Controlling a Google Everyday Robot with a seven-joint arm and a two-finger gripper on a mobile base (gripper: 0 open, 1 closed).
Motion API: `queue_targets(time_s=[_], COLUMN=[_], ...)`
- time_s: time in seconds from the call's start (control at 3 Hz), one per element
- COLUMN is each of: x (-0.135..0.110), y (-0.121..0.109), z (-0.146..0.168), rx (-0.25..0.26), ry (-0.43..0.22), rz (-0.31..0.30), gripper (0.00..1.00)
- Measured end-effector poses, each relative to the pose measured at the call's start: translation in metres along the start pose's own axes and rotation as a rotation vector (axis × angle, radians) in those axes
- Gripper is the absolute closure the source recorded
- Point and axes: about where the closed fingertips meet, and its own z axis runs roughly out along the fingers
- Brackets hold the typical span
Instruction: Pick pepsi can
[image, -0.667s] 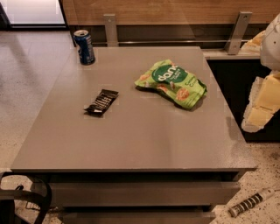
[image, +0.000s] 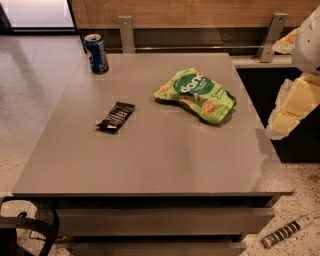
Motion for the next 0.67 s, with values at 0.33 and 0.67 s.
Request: queue_targets(time_s=[0.33, 0.67], x=[-0.022, -0.073], y=[-0.018, -0.039], z=[0.030, 0.057], rx=[0.030, 0.058], ry=[-0.202, -0.509], rz=[0.089, 0.134], gripper=[0.00, 0.00])
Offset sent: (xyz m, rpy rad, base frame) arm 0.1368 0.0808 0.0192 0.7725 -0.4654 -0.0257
